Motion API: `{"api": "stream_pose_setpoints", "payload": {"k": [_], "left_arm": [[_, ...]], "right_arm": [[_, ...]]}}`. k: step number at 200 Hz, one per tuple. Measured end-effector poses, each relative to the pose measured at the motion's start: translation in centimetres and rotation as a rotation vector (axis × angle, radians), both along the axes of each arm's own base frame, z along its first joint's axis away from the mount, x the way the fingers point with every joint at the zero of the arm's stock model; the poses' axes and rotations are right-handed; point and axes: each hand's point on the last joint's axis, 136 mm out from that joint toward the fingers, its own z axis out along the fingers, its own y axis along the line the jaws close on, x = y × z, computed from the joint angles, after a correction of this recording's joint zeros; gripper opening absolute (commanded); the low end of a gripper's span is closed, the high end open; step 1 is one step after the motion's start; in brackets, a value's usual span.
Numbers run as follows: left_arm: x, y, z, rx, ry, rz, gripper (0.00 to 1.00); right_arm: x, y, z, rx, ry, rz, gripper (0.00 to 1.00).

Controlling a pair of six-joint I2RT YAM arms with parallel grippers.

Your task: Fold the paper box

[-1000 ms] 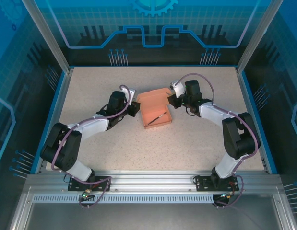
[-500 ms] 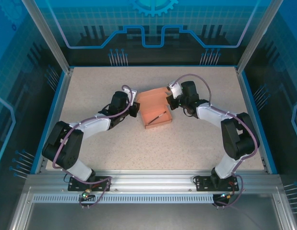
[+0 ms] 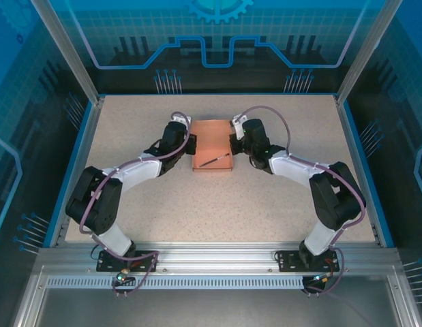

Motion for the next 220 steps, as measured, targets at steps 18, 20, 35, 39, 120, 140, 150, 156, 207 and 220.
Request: {"api": "stream_pose_setpoints", "payload": {"k": [18, 20, 35, 39, 120, 140, 150, 156, 207, 220], "left_arm": [[0.7, -0.1, 0.1, 0.002, -0.007, 0.036, 0.0], [0.7, 0.0, 0.1, 0.004, -0.007, 0.041, 0.0], [0.9, 0.0, 0.0, 0.009, -0.012, 0.072, 0.0], [0.9, 0.1, -0.1, 0.011, -0.013, 0.079, 0.0], [0.8, 0.3, -0.1, 0.017, -0.08, 0.196, 0.0], [0.4, 0.1, -0.2, 0.011, -0.1, 0.215, 0.0], [0.2, 0.0, -0.4, 0.008, -0.108, 0.22, 0.0], [0.0, -0.1, -0.6, 0.009, -0.111, 0.222, 0.0], [-0.8, 0.1, -1.6, 0.013, -0.127, 0.249, 0.0], [-1.0, 0.1, -1.8, 0.012, -0.132, 0.258, 0.0]], "right_arm": [[0.7, 0.2, 0.2, 0.004, -0.011, -0.055, 0.0], [0.8, 0.2, 0.2, 0.005, -0.011, -0.059, 0.0], [1.4, 0.4, 0.0, 0.002, -0.015, -0.098, 0.0], [1.5, 0.6, 0.0, 0.003, -0.016, -0.105, 0.0], [2.3, 1.4, 0.4, 0.073, -0.058, -0.192, 0.0], [2.4, 1.4, 0.6, 0.097, -0.072, -0.201, 0.0], [2.3, 1.4, 0.4, 0.105, -0.073, -0.204, 0.0], [2.2, 1.4, 0.3, 0.11, -0.074, -0.205, 0.0], [1.7, 1.7, -0.6, 0.132, -0.09, -0.199, 0.0], [1.6, 1.8, -0.8, 0.139, -0.097, -0.195, 0.0]]}}
